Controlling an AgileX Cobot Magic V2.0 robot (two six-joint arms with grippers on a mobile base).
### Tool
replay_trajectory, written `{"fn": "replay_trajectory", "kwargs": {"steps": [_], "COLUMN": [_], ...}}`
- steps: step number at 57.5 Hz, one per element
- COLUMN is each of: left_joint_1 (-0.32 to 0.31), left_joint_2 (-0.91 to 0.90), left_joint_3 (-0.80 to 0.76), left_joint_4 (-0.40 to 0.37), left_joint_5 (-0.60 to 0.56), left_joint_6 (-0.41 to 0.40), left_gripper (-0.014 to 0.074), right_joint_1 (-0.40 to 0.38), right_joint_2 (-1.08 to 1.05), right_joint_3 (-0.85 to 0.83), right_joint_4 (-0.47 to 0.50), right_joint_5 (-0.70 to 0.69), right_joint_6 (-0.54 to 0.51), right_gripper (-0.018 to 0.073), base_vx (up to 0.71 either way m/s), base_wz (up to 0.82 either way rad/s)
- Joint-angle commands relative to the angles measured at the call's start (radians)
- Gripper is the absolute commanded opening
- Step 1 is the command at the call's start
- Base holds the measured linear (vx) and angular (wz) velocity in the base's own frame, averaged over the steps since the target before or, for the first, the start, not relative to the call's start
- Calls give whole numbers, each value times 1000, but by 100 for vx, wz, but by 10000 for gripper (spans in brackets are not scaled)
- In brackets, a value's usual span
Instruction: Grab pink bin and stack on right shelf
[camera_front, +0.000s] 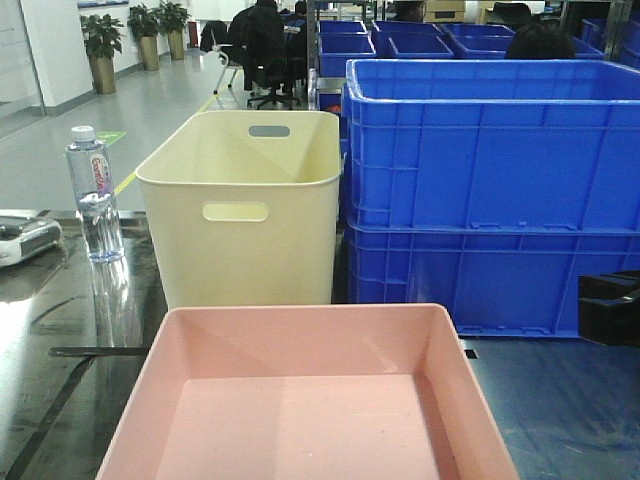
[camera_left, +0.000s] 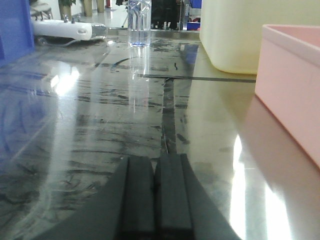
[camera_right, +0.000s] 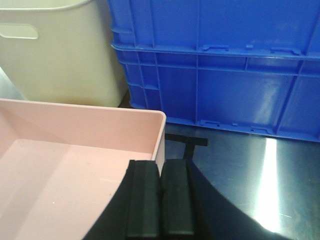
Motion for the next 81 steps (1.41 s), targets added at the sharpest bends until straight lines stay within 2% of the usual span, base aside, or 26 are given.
{"fn": "replay_trajectory", "kwargs": {"steps": [1,33,40,46,50,56,68,81], "left_joint_1": [2,2,2,2,2,2,2,2], "left_joint_2": [26,36,36,36,36,36,36,36], "left_joint_3": [9,9,9,9,9,9,9,9], "left_joint_4": [-6,-6,-6,-6,-6,-6,-6,-6], "left_joint_5": [-86,-79,-79,-79,-79,-79,-79,-79], "left_joint_6": [-34,-34,-34,-34,-34,-34,-34,-34], "left_gripper": [-8,-8,-8,-8,-8,-8,-8,-8], "right_joint_1": [-3,-3,-8,-87,-172,-248,-274,-274], "right_joint_2": [-14,-14,-49,-186,-314,-497,-793,-987], "right_joint_3": [-27,-27,20,154,302,513,867,1084], "right_joint_4": [-11,-11,-82,-70,-55,-74,-76,-69], "right_joint_5": [-70,-71,-86,-161,-251,-340,-389,-429], "right_joint_6": [-10,-10,-28,-5,-15,-37,-40,-39], "right_gripper": [-13,-13,-11,-11,-11,-11,-11,-11], "base_vx": [0,0,0,0,0,0,0,0], "base_wz": [0,0,0,0,0,0,0,0]}}
